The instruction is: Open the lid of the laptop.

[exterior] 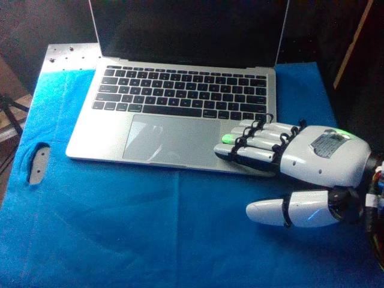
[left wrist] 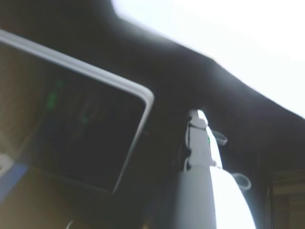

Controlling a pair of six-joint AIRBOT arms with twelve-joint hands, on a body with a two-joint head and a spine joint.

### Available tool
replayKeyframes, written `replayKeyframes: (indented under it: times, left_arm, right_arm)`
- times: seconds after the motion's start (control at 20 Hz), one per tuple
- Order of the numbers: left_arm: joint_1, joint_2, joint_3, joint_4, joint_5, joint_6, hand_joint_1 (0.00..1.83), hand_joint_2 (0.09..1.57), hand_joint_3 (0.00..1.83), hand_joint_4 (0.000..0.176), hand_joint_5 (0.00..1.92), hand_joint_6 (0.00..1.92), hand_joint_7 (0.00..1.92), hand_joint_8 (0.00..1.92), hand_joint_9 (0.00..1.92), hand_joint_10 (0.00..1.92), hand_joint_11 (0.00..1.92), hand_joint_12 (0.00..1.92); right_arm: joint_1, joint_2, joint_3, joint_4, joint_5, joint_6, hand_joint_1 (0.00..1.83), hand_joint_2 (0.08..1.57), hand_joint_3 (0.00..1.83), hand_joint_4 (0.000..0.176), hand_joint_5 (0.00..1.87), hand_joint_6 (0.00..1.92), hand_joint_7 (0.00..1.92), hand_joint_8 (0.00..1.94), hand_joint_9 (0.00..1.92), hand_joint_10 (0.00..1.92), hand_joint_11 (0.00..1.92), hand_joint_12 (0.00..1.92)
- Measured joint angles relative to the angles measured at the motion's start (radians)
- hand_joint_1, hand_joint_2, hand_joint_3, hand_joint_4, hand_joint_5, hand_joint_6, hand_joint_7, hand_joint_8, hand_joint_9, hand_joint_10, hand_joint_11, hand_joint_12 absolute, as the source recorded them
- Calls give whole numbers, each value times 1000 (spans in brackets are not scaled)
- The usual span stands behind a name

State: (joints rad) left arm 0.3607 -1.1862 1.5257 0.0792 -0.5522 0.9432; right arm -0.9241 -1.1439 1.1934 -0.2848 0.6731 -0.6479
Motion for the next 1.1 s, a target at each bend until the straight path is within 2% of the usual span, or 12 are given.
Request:
replayKeyframes:
  times: [0.1,0.15,0.2,0.25,0.35,0.4,0.45,0.6,0.7,0.85,0.95,1.1]
  left_arm:
    - [71,68,-84,-10,-118,-6,847,973,5,134,13,1,0,0,0,0,0,0]
    - [117,108,-129,-16,-181,-21,774,972,3,49,64,19,13,5,0,0,0,0]
    - [156,135,-159,-21,-224,-40,739,974,3,0,76,18,33,11,0,0,0,0]
    - [217,169,-193,-25,-288,-93,714,950,0,51,86,15,52,11,51,18,0,0]
    - [314,205,-229,-24,-368,-179,752,950,0,10,100,3,105,5,152,16,45,31]
    - [388,226,-256,-31,-418,-225,671,1011,1,0,82,0,119,1,191,7,0,383]
    - [456,238,-285,-48,-472,-251,534,1057,11,0,95,3,118,0,156,0,0,375]
    - [639,243,-333,-141,-640,-351,379,1140,18,0,85,0,100,0,70,0,18,14]
    - [765,244,-387,-256,-771,-372,384,1227,11,0,74,0,63,0,33,0,0,0]
    - [906,262,-459,-344,-924,-377,347,1263,16,0,77,3,60,0,17,0,0,0]
    - [928,276,-473,-370,-988,-379,131,1268,14,0,23,3,24,2,24,4,0,0]
    - [932,297,-494,-381,-1055,-375,182,1272,0,0,28,5,11,3,16,2,0,0]
  right_arm:
    - [-4,27,-18,-4,39,1,0,1295,0,0,8,1,40,6,40,13,55,23]
    - [-4,53,-31,13,84,0,0,1282,0,1,0,0,14,0,16,1,11,4]
    - [-4,77,-42,35,123,1,0,1257,0,13,0,0,0,0,0,0,0,0]
    - [-4,106,-50,63,183,1,0,1228,0,42,0,0,0,0,0,0,0,0]
    - [-10,133,-57,109,269,2,0,1266,0,0,0,0,0,0,0,0,0,0]
    - [-21,150,-64,139,320,0,0,1275,0,7,3,1,0,0,0,0,26,11]
    - [-50,167,-79,175,385,0,0,1210,0,0,25,3,0,0,1,0,43,12]
    - [-152,210,-121,282,586,0,212,1141,11,45,91,0,96,3,68,0,87,0]
    - [-205,230,-145,391,720,-11,278,1176,9,0,26,0,58,0,49,2,56,0]
    - [-267,272,-202,484,887,-77,393,1138,0,0,143,12,101,6,85,5,101,10]
    - [-290,288,-235,502,952,-86,375,1134,3,0,78,0,70,0,73,0,76,0]
    - [-290,291,-244,509,971,-90,317,1126,0,0,111,7,104,4,93,4,95,8]
